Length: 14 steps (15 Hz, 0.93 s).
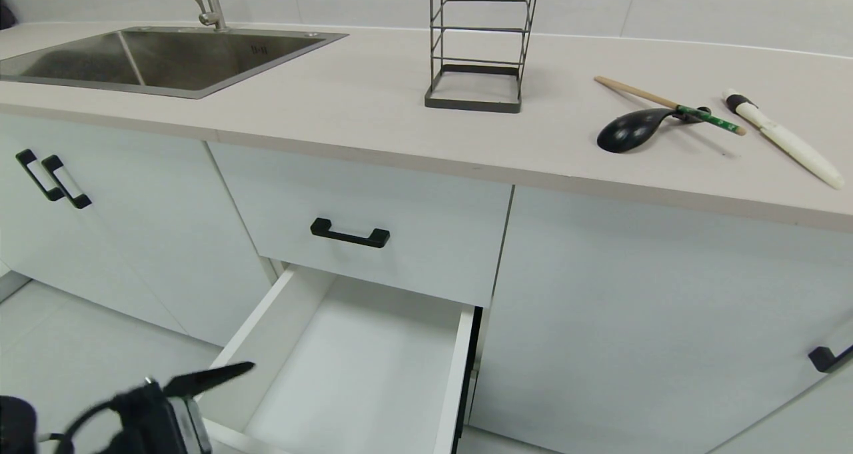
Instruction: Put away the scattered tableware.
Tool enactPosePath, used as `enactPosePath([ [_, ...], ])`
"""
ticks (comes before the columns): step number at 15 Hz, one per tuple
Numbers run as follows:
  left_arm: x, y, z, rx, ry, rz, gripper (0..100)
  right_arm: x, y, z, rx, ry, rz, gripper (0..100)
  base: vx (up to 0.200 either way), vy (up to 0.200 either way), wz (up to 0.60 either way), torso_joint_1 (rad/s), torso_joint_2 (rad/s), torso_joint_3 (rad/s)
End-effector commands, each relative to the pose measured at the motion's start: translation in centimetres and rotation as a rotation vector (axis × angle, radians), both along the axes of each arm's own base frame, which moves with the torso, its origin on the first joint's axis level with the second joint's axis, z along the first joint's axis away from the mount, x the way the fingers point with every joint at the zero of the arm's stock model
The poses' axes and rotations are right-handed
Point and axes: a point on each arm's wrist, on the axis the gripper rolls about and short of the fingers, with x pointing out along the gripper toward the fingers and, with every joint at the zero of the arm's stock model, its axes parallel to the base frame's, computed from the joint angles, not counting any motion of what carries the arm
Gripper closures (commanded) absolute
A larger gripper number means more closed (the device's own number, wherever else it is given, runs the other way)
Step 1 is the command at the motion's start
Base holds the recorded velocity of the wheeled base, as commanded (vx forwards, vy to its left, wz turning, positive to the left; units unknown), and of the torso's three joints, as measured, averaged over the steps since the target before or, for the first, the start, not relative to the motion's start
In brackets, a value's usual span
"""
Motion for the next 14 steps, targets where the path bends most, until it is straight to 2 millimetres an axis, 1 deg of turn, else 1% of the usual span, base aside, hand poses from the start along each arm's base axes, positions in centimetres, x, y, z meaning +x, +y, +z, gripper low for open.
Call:
enactPosePath([
  [1,0.6,1.3,3.5,-0.237,-0.058,0.288,0,0.0,0.0,0.0,0.0,0.001,0.0,100,0.0,0.0,0.0,0.0,0.0,0.0],
  [2,1.6,1.6,4.7,-0.285,-0.02,0.374,0,0.0,0.0,0.0,0.0,0.001,0.0,100,0.0,0.0,0.0,0.0,0.0,0.0],
  [3,2.4,1.8,6.0,-0.299,-0.006,0.403,0,0.0,0.0,0.0,0.0,0.001,0.0,100,0.0,0.0,0.0,0.0,0.0,0.0],
  [4,3.2,2.0,7.2,-0.333,0.011,0.396,0,0.0,0.0,0.0,0.0,0.001,0.001,100,0.0,0.0,0.0,0.0,0.0,0.0],
  [5,4.8,3.1,8.2,-0.432,0.059,0.394,0,0.0,0.0,0.0,0.0,0.001,0.0,100,0.0,0.0,0.0,0.0,0.0,0.0],
  [6,5.3,4.3,8.3,-0.481,0.06,0.377,0,0.0,0.0,0.0,0.0,0.001,0.001,100,0.0,0.0,0.0,0.0,0.0,0.0],
  [7,5.3,4.9,8.2,-0.496,0.052,0.353,0,0.0,0.0,0.0,0.0,0.001,0.0,100,0.0,0.0,0.0,0.0,0.0,0.0],
  [8,4.7,5.9,7.2,-0.503,0.026,0.299,0,0.0,0.0,0.0,0.0,0.001,0.0,100,0.0,0.0,0.0,0.0,0.0,0.0],
  [11,2.0,5.9,4.5,-0.487,-0.025,0.267,0,0.0,0.0,0.0,0.0,0.001,0.0,100,0.0,0.0,0.0,0.0,0.0,0.0],
  [13,1.3,6.0,3.9,-0.486,-0.038,0.266,0,0.0,0.0,0.0,0.0,0.001,0.0,100,0.0,0.0,0.0,0.0,0.0,0.0],
  [14,0.7,6.0,3.9,-0.493,-0.064,0.262,0,0.0,0.0,0.0,0.0,0.001,0.0,100,0.0,0.0,0.0,0.0,0.0,0.0],
])
